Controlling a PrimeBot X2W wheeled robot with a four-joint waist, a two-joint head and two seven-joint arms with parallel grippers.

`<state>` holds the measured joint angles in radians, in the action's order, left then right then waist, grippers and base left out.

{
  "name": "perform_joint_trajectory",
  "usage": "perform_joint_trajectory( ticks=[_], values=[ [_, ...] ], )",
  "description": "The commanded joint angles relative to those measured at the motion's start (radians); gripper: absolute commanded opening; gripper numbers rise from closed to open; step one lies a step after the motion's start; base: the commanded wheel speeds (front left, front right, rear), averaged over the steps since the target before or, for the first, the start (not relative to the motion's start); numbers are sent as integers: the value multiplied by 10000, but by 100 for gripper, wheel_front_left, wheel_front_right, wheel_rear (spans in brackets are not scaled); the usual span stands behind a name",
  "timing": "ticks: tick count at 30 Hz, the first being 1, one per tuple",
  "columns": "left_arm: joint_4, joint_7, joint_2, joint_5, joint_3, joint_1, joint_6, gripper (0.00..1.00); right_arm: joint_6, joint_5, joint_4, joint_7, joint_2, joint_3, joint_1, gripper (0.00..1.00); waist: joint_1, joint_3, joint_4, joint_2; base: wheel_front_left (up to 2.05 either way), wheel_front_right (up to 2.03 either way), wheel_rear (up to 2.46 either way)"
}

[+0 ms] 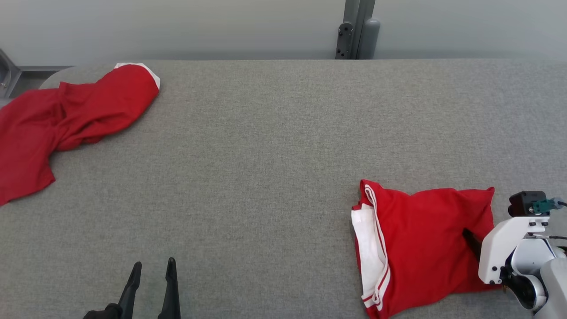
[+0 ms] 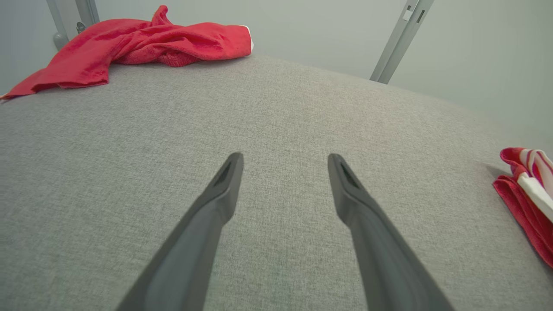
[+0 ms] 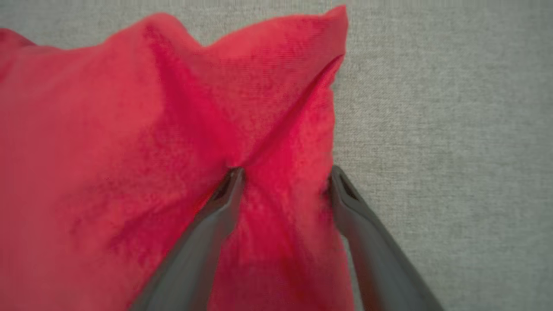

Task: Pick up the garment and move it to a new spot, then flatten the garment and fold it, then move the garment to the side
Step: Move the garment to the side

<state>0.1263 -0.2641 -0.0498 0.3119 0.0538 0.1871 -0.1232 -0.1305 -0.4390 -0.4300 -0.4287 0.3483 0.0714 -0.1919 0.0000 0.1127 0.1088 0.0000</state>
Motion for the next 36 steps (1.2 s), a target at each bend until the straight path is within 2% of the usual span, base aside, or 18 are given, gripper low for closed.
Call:
perform_joint_trajectory(
  ticks=[1, 5, 9, 12, 16, 20, 26, 27, 28, 29, 31, 33, 36],
  values=[
    [-80, 0, -24, 49, -65, -196, -9, 100, -4, -219, 93, 65, -33, 40, -184, 0, 0, 209, 3, 0, 0, 0, 0],
    [-226, 0, -22, 46, -100, -349, -7, 100, -2, -385, 453, 429, 216, 11, -598, 0, 0, 476, -359, 0, 0, 0, 0],
    [-408, 0, -21, 81, -193, -541, 19, 100, 6, 77, 625, 1082, 554, -153, -1408, 0, 0, 986, -1151, 0, 0, 0, 0],
    [-496, 0, -24, -71, -220, -832, -2, 100, 4, 467, 358, 1489, 564, -450, -2285, 0, 0, 1523, -1875, 0, 0, 0, 0],
    [-467, 0, -34, -515, 32, -1502, -71, 100, 4, 1231, -235, 1623, 818, -876, -3504, 0, 0, 2316, -2403, 0, 0, 0, 0],
    [-485, 1, -173, -666, 344, -2266, -76, 100, 4, 1759, -986, 1558, 1141, -1756, -4592, 0, 0, 3064, -2355, 0, 0, 0, 0],
    [-336, 1, -472, -560, 976, -2825, -83, 100, 4, 2654, -1986, 1779, 1745, -3552, -5593, 0, 0, 3663, -1697, 0, 0, 0, 0],
    [-305, -1, -501, -543, 1015, -2856, -84, 100, 4, 2914, -2108, 1915, 1768, -3890, -5740, 12, 0, 3699, -1594, 0, 0, 0, 0],
    [-273, 1, -494, -521, 1020, -2883, -82, 100, 3, 3228, -2205, 2074, 1748, -4185, -5838, 90, 0, 3724, -1483, 0, 0, 0, 0],
    [-250, 1, -472, -489, 996, -2890, -83, 100, 0, 3448, -2383, 2094, 1663, -4511, -5893, 100, 0, 3724, -1380, 0, 0, 0, 0],
    [-233, 1, -397, -442, 909, -2847, -83, 100, -4, 3976, -2344, 2496, 1413, -4843, -5956, 100, 0, 3644, -1218, 0, 0, 0, 0],
    [-207, 1, -326, -408, 877, -2741, -84, 100, 4, 4614, -2015, 3376, 1323, -5078, -5987, 100, 0, 3510, -1105, 0, 0, 0, 0],
    [-141, 1, -240, -358, 783, -2494, -84, 100, 3, 5090, -1673, 4735, 674, -5041, -5789, 100, 0, 3130, -1050, 0, 0, 0, 0]
  ],
)
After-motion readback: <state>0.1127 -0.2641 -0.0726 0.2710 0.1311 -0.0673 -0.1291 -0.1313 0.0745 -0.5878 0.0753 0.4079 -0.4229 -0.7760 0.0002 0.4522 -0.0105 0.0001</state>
